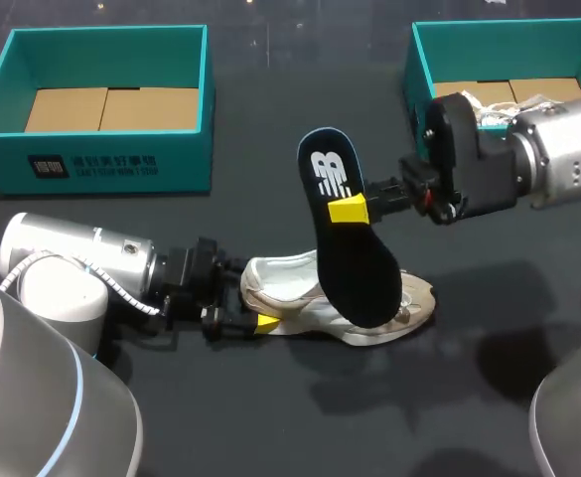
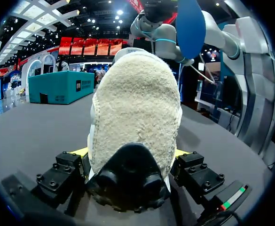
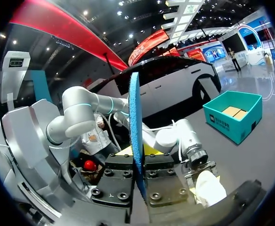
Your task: Take the shoe out of the shoebox, open the shoe tongue, remove and reinsert the insole, then place the shoe into the shoebox
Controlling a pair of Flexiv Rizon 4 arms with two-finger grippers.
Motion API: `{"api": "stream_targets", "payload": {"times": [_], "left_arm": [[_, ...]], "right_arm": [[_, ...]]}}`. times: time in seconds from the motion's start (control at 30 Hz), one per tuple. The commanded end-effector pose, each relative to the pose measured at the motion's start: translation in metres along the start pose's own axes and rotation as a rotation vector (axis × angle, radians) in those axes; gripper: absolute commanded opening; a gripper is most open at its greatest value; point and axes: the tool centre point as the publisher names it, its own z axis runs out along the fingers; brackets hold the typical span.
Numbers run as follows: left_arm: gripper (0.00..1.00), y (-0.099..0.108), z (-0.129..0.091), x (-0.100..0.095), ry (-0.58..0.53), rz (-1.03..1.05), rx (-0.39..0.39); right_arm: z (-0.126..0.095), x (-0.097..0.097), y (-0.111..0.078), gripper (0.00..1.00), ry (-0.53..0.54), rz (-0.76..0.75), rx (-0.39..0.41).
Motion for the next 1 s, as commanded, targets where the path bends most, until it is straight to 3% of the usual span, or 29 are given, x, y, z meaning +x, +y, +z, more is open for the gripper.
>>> {"api": "stream_targets", "payload": {"times": [0.03,0.43,1.0], "left_arm": [[0.0,0.005,0.003,-0.002,0.0,0.0,0.0],[0.0,0.005,0.003,-0.002,0.0,0.0,0.0],[0.0,0.005,0.003,-0.002,0.0,0.0,0.0]], "right_arm": [[-0.016,0.027,-0.004,0.0,-0.058,0.012,-0.015],[-0.016,0.031,-0.003,0.0,-0.078,0.021,0.0],[-0.026,0.042,-0.016,0.0,-0.138,0.014,-0.08]]}}
